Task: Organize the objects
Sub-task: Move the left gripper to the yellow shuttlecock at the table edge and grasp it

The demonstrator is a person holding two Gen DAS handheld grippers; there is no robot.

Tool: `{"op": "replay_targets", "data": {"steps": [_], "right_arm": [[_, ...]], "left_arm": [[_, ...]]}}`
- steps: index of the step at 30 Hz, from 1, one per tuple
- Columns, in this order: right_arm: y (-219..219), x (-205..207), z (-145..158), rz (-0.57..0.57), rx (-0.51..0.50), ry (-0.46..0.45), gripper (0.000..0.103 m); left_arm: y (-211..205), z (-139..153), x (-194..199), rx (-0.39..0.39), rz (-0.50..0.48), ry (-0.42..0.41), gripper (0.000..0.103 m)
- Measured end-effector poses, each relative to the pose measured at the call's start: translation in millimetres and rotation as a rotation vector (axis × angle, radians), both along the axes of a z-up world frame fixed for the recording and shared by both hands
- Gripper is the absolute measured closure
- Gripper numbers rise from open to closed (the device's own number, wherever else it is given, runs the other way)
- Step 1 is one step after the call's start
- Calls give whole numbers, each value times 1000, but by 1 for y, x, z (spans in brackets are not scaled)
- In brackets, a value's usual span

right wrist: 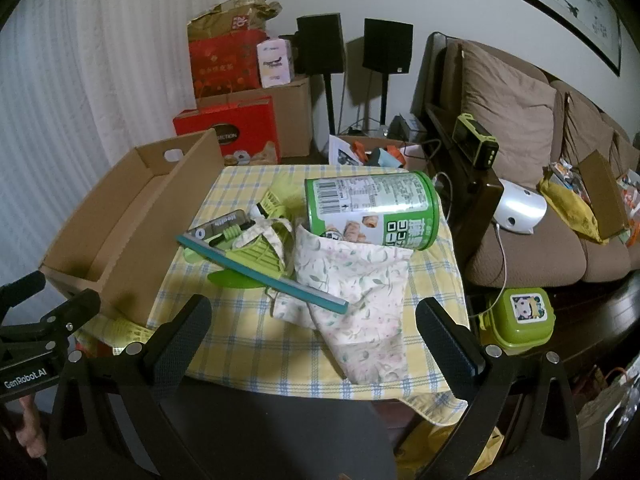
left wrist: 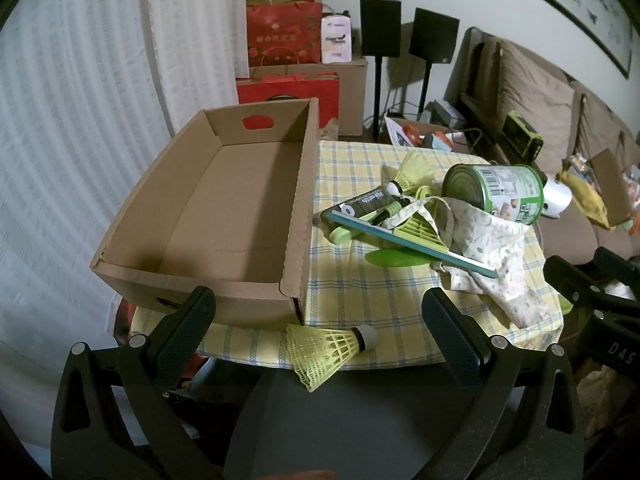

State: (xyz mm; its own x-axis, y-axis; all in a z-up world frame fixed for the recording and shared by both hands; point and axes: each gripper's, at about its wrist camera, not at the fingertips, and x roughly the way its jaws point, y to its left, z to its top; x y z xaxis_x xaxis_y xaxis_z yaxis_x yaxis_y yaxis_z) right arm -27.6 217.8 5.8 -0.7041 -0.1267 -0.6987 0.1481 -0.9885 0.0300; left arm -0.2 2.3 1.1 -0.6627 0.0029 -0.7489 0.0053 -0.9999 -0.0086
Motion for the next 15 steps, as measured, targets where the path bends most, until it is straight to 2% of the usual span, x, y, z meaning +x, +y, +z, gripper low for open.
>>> {"op": "replay_targets", "data": {"steps": [15], "right_arm": [[0, -1, -1, 8, -1, 1, 0]], "left_arm": [[-2, -1, 1, -5, 4, 0, 0]]}}
